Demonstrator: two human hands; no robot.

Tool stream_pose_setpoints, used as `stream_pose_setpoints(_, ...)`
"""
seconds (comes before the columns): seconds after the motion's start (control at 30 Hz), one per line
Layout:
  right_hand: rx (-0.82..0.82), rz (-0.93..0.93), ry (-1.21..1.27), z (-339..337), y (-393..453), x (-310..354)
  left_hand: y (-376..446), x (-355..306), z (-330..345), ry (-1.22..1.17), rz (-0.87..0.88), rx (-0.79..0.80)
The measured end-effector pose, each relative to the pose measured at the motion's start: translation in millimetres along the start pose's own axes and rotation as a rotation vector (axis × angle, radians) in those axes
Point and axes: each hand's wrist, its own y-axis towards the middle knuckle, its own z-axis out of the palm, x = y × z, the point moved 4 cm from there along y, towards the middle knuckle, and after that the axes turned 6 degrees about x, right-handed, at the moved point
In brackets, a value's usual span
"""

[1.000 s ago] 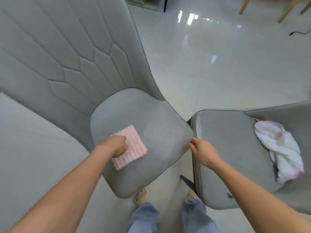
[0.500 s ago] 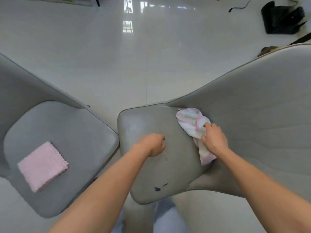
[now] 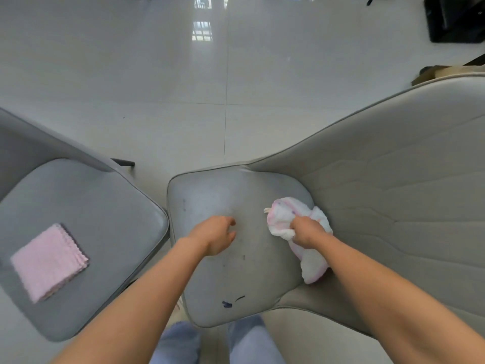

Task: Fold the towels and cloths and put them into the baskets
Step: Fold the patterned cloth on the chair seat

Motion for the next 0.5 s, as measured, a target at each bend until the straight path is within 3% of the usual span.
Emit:
stream_pose_setpoints(0.2, -0.031, -0.442, 0.225, -38, -85, 71, -41, -6, -25, -0.090, 0.198, -0.066)
stream_pose_setpoints(0.37, 0.096, -0.531, 0.321, -52, -153, 134, -87, 6, -52, 0.020, 0.246, 0.022)
stream_pose_setpoints(0.5, 0.073, -0.529, 0.316, -47, -201, 187, -147, 35, -54, 0.043, 0.275, 0.069)
